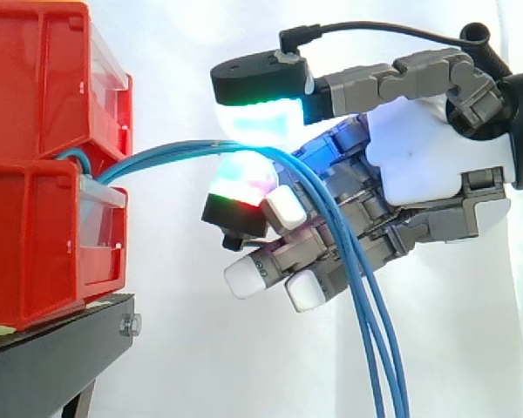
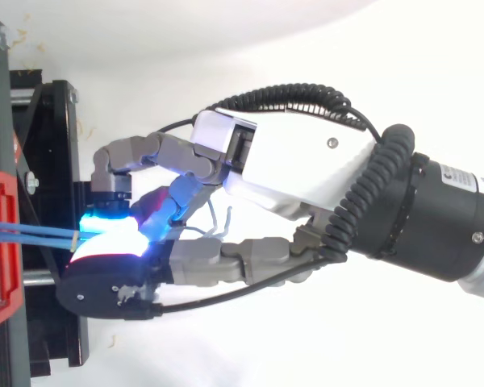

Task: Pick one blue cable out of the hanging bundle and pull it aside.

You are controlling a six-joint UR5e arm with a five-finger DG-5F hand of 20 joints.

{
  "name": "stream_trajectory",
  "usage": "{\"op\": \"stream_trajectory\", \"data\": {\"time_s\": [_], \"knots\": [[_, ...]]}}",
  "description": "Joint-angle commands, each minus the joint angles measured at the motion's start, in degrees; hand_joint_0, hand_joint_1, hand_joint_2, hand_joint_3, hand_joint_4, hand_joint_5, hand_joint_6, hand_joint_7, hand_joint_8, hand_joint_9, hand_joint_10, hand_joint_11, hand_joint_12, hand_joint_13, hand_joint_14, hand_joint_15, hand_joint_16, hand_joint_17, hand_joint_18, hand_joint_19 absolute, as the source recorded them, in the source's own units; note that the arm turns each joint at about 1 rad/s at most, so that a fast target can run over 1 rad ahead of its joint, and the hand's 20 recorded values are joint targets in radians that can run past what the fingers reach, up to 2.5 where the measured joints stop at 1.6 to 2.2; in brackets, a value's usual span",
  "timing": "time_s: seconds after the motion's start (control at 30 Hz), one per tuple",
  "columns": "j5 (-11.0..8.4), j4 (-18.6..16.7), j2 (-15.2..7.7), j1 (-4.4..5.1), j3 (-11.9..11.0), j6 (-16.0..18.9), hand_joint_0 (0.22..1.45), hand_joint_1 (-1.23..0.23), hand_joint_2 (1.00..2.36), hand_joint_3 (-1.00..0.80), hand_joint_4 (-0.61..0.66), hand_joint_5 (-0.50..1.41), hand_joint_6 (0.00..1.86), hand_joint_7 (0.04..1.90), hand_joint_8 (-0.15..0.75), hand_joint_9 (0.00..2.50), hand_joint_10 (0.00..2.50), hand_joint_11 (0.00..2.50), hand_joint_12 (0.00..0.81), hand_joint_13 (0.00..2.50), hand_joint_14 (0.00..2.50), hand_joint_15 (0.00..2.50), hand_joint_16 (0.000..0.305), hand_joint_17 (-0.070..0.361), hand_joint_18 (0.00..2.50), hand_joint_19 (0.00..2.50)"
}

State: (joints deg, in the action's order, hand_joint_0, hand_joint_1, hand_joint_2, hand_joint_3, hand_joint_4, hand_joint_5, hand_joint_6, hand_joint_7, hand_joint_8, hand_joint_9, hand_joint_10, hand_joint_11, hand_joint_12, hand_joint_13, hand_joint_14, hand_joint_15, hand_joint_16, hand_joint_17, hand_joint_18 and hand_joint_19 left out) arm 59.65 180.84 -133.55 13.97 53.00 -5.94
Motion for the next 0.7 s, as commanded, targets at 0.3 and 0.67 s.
{"op": "stream_trajectory", "data": {"time_s": [0.3,0.67], "knots": [[0.03,0.30,-0.05,-0.08,-0.27,-0.03,0.79,-0.92,1.02,-0.26,0.35,-0.13,0.90,1.74,0.329,0.95,0.02,0.54,0.410,0.72,0.01,0.35,0.055,0.125,0.71,0.46],[0.20,1.00,-0.05,-0.17,-0.71,-0.03,0.51,-0.78,1.00,-0.50,0.32,-0.12,0.89,1.52,0.342,1.01,0.02,0.53,0.427,0.75,0.01,0.37,0.059,0.133,0.73,0.49]]}}
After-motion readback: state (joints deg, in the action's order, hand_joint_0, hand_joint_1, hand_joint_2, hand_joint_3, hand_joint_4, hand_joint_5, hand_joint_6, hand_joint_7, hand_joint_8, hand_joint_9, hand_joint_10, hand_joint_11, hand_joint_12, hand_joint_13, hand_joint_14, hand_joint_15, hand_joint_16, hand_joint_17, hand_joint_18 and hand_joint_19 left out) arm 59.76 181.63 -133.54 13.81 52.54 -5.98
